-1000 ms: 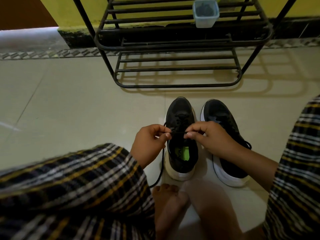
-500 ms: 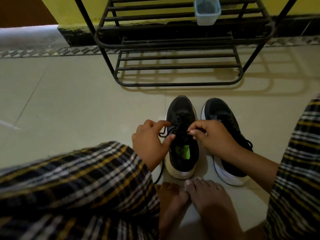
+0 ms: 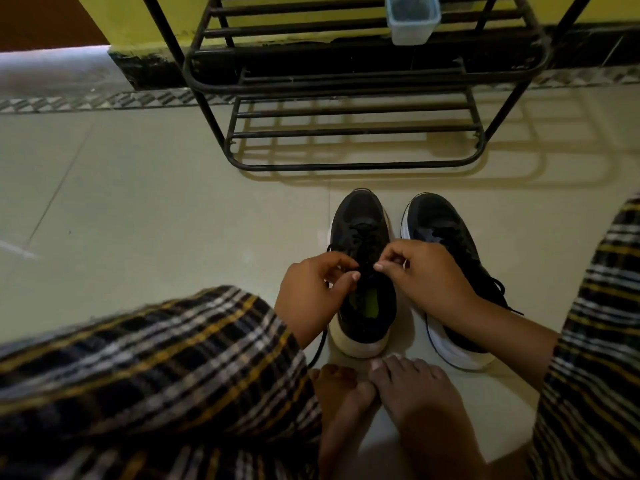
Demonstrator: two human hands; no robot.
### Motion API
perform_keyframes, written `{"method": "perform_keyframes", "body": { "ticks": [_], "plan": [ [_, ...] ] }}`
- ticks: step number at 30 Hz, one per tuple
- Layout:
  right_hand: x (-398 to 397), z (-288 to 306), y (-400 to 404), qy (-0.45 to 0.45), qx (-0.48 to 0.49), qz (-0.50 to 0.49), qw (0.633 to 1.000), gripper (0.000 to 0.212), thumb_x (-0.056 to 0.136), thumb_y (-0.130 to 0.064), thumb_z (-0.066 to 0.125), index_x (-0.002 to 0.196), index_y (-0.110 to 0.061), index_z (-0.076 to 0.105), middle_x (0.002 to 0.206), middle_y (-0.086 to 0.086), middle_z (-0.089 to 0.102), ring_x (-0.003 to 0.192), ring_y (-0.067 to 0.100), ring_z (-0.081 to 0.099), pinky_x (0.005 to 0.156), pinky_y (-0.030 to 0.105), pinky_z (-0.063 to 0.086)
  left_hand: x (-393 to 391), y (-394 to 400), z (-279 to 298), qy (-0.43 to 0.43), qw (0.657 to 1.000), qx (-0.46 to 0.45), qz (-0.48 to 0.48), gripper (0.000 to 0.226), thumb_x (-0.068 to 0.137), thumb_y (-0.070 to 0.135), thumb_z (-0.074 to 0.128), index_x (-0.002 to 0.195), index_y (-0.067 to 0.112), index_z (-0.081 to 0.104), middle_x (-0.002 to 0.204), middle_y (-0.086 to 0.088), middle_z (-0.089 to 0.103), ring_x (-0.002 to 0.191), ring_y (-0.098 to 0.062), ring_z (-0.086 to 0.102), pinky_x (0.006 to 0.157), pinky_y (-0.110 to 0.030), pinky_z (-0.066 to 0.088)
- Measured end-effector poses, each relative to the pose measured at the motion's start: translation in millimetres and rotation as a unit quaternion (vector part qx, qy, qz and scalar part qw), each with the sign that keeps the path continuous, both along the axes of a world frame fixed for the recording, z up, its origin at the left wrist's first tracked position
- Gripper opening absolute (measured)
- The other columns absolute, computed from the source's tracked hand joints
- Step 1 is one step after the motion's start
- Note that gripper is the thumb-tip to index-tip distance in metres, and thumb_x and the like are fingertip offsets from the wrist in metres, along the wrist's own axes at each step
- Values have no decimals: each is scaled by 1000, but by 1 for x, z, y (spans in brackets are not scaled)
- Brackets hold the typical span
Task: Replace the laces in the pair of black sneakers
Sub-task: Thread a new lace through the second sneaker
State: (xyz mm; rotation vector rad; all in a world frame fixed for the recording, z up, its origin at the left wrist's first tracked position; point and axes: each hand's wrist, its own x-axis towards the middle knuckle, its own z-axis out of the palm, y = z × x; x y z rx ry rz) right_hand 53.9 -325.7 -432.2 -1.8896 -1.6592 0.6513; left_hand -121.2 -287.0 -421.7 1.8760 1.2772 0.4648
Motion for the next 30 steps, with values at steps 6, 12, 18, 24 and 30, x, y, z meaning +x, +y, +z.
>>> {"method": "perform_keyframes", "body": {
  "ticks": [6, 12, 18, 24, 30],
  "plan": [
    [4, -1, 1, -98, -45, -8, 994, 39, 84, -46, 63, 65, -14, 49, 58, 4, 52, 57, 20, 52, 55, 36, 44, 3, 2, -2, 1, 1000, 12, 23, 8, 88, 22, 63, 90, 21, 71, 82, 7, 70, 79, -2, 61, 65, -10, 42],
    [-2, -3, 4, -164, -117, 83, 976, 43, 93, -42, 49, 62, -14, 38, 61, 7, 47, 61, 23, 50, 55, 34, 38, 6, 7, 2, -14, 999, 34, 33, 9, 88, 18, 63, 94, 21, 69, 84, 9, 68, 79, -1, 59, 64, -1, 37],
    [2, -4, 3, -154, -80, 155, 972, 42, 94, -32, 48, 58, -20, 31, 56, -2, 36, 58, 19, 42, 50, 31, 27, 7, 9, -2, 64, 993, 97, 6, 10, 86, 26, 66, 92, 23, 74, 96, 3, 62, 99, -16, 49, 85, -28, 41],
    [-1, -3, -2, -118, -37, 181, 976, 35, 91, -34, 44, 62, -15, 37, 60, 3, 43, 57, 22, 46, 51, 32, 28, 9, 11, -3, 118, 980, 158, -11, 10, 81, 26, 70, 89, 21, 76, 93, 4, 55, 99, -20, 45, 81, -32, 41],
    [-4, 1, -4, -118, -48, 190, 973, 32, 88, -38, 40, 64, -18, 36, 60, -7, 33, 59, 19, 43, 54, 31, 29, 7, 8, -4, 87, 977, 181, -67, 12, 80, 22, 66, 82, 14, 75, 86, -2, 60, 88, -25, 52, 74, -29, 39]
  ]
}}
